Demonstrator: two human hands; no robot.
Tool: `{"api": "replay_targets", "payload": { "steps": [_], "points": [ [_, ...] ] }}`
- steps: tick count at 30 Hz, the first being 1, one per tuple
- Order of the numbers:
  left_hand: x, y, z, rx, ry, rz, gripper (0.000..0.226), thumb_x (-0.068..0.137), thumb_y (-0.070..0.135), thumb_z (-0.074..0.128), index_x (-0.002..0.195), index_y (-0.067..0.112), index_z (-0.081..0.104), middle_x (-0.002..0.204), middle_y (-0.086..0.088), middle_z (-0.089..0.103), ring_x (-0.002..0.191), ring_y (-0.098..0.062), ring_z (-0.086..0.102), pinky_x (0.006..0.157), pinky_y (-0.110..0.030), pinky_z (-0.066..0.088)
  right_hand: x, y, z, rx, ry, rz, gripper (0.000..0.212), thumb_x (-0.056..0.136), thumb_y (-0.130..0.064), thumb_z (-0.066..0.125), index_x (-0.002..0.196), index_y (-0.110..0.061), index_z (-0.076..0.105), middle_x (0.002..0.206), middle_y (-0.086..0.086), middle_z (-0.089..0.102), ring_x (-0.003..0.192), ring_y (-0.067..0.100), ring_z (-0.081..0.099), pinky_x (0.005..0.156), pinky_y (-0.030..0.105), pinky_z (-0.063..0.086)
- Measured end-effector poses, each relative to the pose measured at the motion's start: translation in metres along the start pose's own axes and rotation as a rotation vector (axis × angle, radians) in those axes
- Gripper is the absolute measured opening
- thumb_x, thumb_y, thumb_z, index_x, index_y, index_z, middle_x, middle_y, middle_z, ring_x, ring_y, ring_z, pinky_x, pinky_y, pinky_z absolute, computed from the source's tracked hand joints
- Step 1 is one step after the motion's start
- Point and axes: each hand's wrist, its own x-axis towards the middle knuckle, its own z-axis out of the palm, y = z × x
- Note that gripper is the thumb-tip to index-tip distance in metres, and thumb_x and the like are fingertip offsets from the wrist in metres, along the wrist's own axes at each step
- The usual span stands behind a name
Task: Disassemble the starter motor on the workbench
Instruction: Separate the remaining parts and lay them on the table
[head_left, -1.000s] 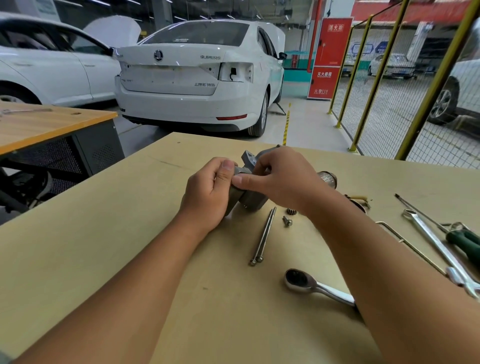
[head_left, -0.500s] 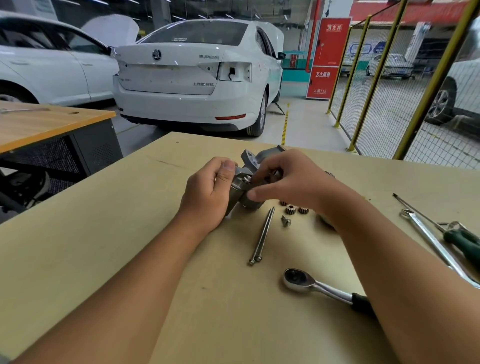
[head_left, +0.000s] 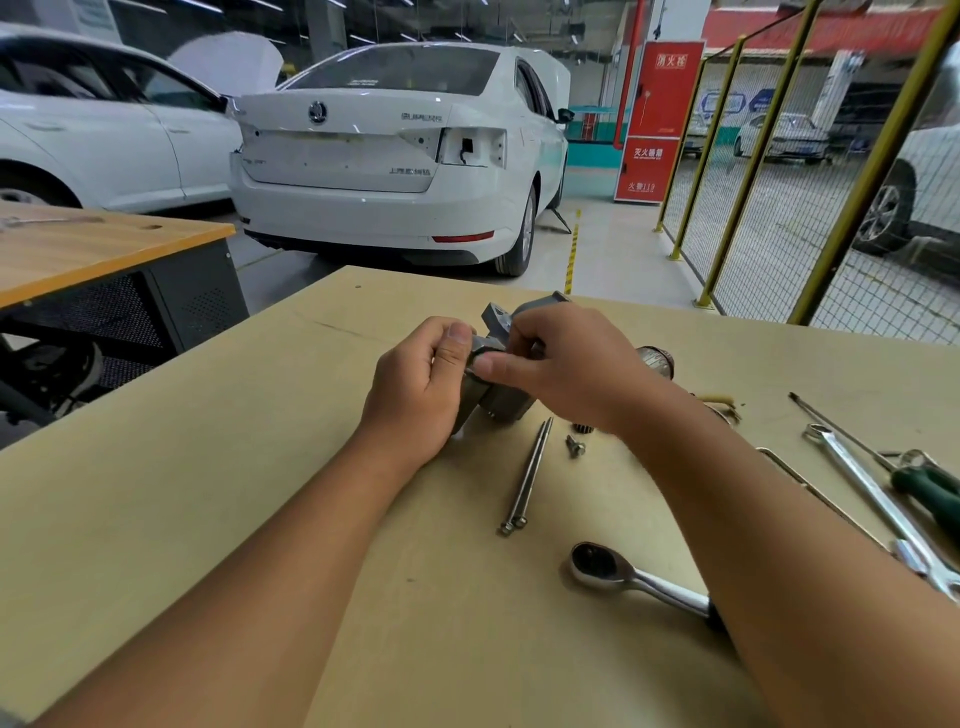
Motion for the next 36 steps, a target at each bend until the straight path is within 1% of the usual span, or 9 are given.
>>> {"api": "replay_targets", "payload": {
  "steps": [3,6,8,12,16,21,26,31,36],
  "points": [
    [0.0,0.0,0.0,-0.005,0.015,0.001,0.045,0.1,0.048,0.038,0.108,0.016,0.07,0.09,-0.004,0.072,0.084,-0.017,0.063,0.077,-0.039,0.051,-0.003,0.007,-0.012,-0.004,-0.143,0.008,0.03,0.071,-0.038,0.088,0.08,-0.035,0.059,0.083,-0.014,0.056,0.079,0.012,0.056,0.06,0.029,0.039],
    [0.0,0.001,-0.001,-0.003,-0.005,-0.012,0.049,0.101,0.05,0.037,0.111,0.015,0.069,0.093,-0.004,0.073,0.09,-0.021,0.066,0.082,-0.044,0.054,-0.004,0.005,-0.007,0.064,-0.074,0.014,0.049,0.067,-0.072,0.075,0.079,-0.025,0.062,0.073,-0.009,0.055,0.068,0.009,0.052,0.056,0.03,0.037],
    [0.0,0.002,-0.001,-0.006,-0.015,-0.014,0.049,0.101,0.05,0.037,0.112,0.014,0.069,0.095,-0.004,0.073,0.093,-0.022,0.067,0.083,-0.046,0.055,-0.002,0.0,-0.001,0.021,-0.004,0.005,0.056,0.075,-0.076,0.065,0.073,-0.021,0.058,0.067,-0.007,0.05,0.062,0.011,0.047,0.053,0.03,0.033],
    [-0.001,0.001,-0.001,0.0,0.009,0.007,0.047,0.102,0.048,0.038,0.11,0.014,0.069,0.092,-0.011,0.072,0.088,-0.028,0.065,0.079,-0.047,0.054,-0.002,0.007,-0.009,0.003,-0.106,0.021,0.028,0.074,-0.041,0.085,0.078,-0.034,0.059,0.079,-0.014,0.054,0.075,0.012,0.053,0.058,0.028,0.036],
    [-0.001,0.003,-0.002,0.0,-0.007,-0.009,0.049,0.101,0.05,0.037,0.113,0.014,0.069,0.097,-0.001,0.073,0.095,-0.019,0.067,0.085,-0.042,0.055,-0.003,0.007,-0.004,0.109,-0.045,0.022,0.05,0.071,-0.074,0.071,0.075,-0.025,0.061,0.067,-0.011,0.051,0.061,0.006,0.047,0.054,0.027,0.035],
    [-0.001,0.002,-0.001,-0.002,0.011,0.004,0.047,0.101,0.047,0.039,0.112,0.013,0.07,0.095,-0.005,0.073,0.091,-0.021,0.066,0.083,-0.042,0.053,-0.002,0.009,-0.01,0.061,-0.124,0.033,0.03,0.072,-0.044,0.086,0.073,-0.025,0.063,0.07,-0.011,0.055,0.067,0.009,0.052,0.058,0.027,0.038],
    [-0.001,0.002,-0.002,-0.006,-0.009,0.002,0.048,0.102,0.048,0.038,0.112,0.013,0.069,0.096,-0.002,0.073,0.093,-0.018,0.067,0.084,-0.041,0.055,-0.002,0.001,0.0,0.01,-0.016,0.053,0.066,0.071,-0.084,0.056,0.063,-0.019,0.057,0.055,-0.005,0.043,0.05,0.01,0.039,0.05,0.029,0.028],
    [-0.001,0.0,-0.001,-0.002,0.015,0.014,0.043,0.104,0.044,0.041,0.111,0.013,0.07,0.093,-0.007,0.073,0.088,-0.022,0.065,0.08,-0.042,0.053,-0.002,0.007,-0.013,-0.006,-0.182,0.005,0.013,0.079,-0.037,0.082,0.081,-0.032,0.07,0.082,-0.015,0.061,0.081,0.011,0.06,0.062,0.025,0.041],
    [-0.001,0.003,-0.001,-0.008,-0.008,-0.002,0.048,0.101,0.048,0.039,0.112,0.012,0.069,0.095,-0.002,0.072,0.092,-0.017,0.066,0.082,-0.037,0.054,-0.002,0.004,-0.002,0.037,-0.057,0.03,0.057,0.08,-0.076,0.06,0.066,-0.021,0.062,0.058,-0.004,0.05,0.053,0.01,0.045,0.051,0.029,0.032]
  ]
}}
